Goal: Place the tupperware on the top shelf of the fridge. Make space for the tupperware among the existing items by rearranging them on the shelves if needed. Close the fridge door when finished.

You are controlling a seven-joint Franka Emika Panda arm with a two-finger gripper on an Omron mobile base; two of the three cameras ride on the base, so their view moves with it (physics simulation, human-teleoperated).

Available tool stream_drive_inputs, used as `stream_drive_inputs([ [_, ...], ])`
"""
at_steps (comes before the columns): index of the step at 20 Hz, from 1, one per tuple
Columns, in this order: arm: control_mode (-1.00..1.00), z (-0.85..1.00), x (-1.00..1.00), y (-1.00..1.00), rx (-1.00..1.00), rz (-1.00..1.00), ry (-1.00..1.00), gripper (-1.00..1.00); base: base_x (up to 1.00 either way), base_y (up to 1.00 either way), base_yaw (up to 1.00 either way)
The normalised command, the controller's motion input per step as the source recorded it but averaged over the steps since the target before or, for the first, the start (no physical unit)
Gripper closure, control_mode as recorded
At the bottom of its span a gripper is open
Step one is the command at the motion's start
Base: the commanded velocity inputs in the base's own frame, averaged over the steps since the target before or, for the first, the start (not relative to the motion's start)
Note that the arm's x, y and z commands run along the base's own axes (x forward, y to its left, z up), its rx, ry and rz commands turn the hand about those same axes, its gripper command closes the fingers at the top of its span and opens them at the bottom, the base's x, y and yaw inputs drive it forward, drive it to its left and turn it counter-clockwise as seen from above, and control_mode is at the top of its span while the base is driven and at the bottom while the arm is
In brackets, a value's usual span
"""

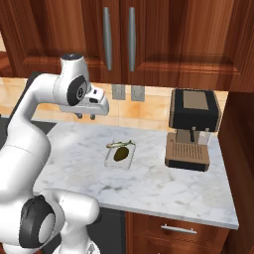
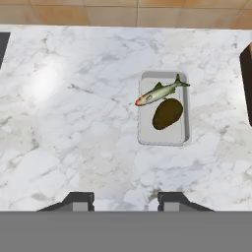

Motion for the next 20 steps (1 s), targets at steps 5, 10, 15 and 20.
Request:
stream_drive_inputs([
  [5, -1.00, -0.28, 0.00, -0.25, 0.01, 0.01, 0.00, -1.00, 0.00, 0.00, 0.00],
  [10, -1.00, -0.53, 0.02, -0.21, 0.00, 0.00, 0.03, -1.00, 0.00, 0.00, 0.00],
  [15, -1.00, -0.51, 0.18, -0.17, 0.00, 0.00, 0.07, -1.00, 0.00, 0.00, 0.00],
  [20, -1.00, -0.49, 0.06, -0.42, 0.00, 0.00, 0.01, -1.00, 0.00, 0.00, 0.00],
])
